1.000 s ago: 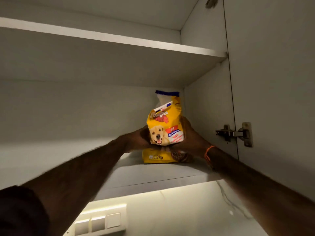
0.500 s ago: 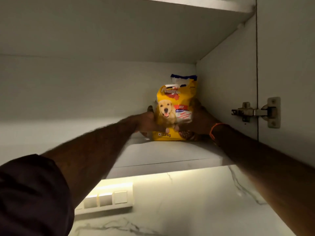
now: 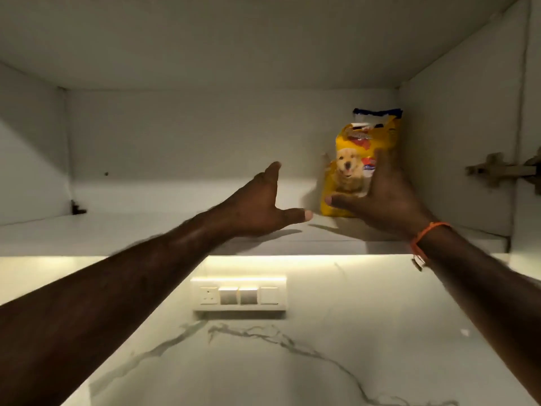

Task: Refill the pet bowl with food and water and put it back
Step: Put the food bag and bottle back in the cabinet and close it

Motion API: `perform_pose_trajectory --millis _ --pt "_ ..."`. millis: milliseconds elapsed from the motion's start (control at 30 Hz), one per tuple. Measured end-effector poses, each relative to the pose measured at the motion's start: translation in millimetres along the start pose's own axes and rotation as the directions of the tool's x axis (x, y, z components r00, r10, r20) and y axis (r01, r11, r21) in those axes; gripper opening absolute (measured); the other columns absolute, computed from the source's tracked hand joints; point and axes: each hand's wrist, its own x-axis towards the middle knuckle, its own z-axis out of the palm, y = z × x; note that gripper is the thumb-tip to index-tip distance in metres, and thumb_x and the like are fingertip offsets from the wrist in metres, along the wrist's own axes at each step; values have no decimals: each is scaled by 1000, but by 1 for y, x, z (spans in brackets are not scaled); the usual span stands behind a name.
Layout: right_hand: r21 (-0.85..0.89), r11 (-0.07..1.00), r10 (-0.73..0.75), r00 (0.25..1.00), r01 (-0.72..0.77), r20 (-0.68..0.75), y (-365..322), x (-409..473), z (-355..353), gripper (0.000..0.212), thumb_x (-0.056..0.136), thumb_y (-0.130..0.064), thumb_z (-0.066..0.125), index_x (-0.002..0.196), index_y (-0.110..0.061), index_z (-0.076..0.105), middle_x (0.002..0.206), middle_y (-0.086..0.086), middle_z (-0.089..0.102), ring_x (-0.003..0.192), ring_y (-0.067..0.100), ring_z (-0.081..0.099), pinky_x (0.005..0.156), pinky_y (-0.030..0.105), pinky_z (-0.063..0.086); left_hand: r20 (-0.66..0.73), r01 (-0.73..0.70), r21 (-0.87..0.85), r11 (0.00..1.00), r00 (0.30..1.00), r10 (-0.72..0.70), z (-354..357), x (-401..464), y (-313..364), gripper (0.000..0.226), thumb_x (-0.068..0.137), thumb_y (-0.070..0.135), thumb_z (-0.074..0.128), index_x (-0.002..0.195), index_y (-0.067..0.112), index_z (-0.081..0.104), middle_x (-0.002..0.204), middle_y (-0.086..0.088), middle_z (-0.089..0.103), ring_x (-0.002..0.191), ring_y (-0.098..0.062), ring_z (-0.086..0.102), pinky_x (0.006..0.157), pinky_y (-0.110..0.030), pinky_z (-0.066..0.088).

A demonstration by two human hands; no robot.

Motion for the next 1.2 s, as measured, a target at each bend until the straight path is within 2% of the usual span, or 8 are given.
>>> perform_pose_trajectory --millis 100,267,400,667,833,1033,1133,1200 --pt "-44 999 -9 1000 9 10 -37 -40 12 125 68 -68 80 161 -19 14 163 10 30 145 33 37 114 51 39 -81 24 19 1000 996 -22 -17 -65 -19 108 73 77 63 157 30 15 159 7 30 138 -12 41 111 -38 40" --pt "-65 985 -164 985 161 -46 -87 -116 57 108 77 -66 73 158 -14 24 159 13 36 144 34 37 116 51 35 -256 41 186 982 967 8 -33 -179 -62 70 83 64 65 141 29 47 144 14 47 128 -3 44 112 -30 35" --pt "-123 949 -303 947 290 -104 -110 -183 108 90 84 -57 68 154 -12 32 159 15 33 149 37 27 120 58 22 -287 160 271 949 955 -79 -33 -263 -101 62 85 62 65 137 32 51 151 14 42 137 -3 35 117 -37 29" --pt "260 930 -331 901 260 280 -145 -315 219 93 78 -56 72 152 -12 36 158 16 32 144 37 32 109 56 35 -322 507 187 841 841 -436 -20 -419 -163 73 76 59 71 136 21 53 142 4 54 130 -14 50 107 -43 43" --pt "359 925 -337 710 127 618 -157 -389 289 106 75 -64 73 157 -17 26 162 9 27 149 29 27 117 54 33 -261 703 50 710 695 -670 9 -494 -204 92 65 63 79 141 26 44 140 4 52 126 -15 51 105 -41 46" --pt "378 922 -331 335 -84 882 -176 -456 356 132 72 -49 88 162 -21 -5 171 -1 1 156 17 10 126 34 17 -35 840 -144 524 525 -851 64 -544 -246 120 57 66 82 153 31 20 158 4 33 139 -13 39 111 -42 42" --pt "363 921 -320 259 -139 911 -182 -473 379 138 72 -39 90 161 -20 -13 171 -2 -4 156 18 9 122 27 15 46 858 -232 458 480 -876 85 -547 -256 124 62 55 87 157 25 14 160 3 30 141 -14 37 113 -41 39" --pt "340 920 -290 249 -193 924 -187 -480 391 138 72 -30 91 161 -20 -14 170 3 9 153 22 24 121 33 26 79 860 -283 424 462 -884 96 -548 -263 123 61 53 87 156 26 14 155 2 38 136 -14 44 110 -42 43"
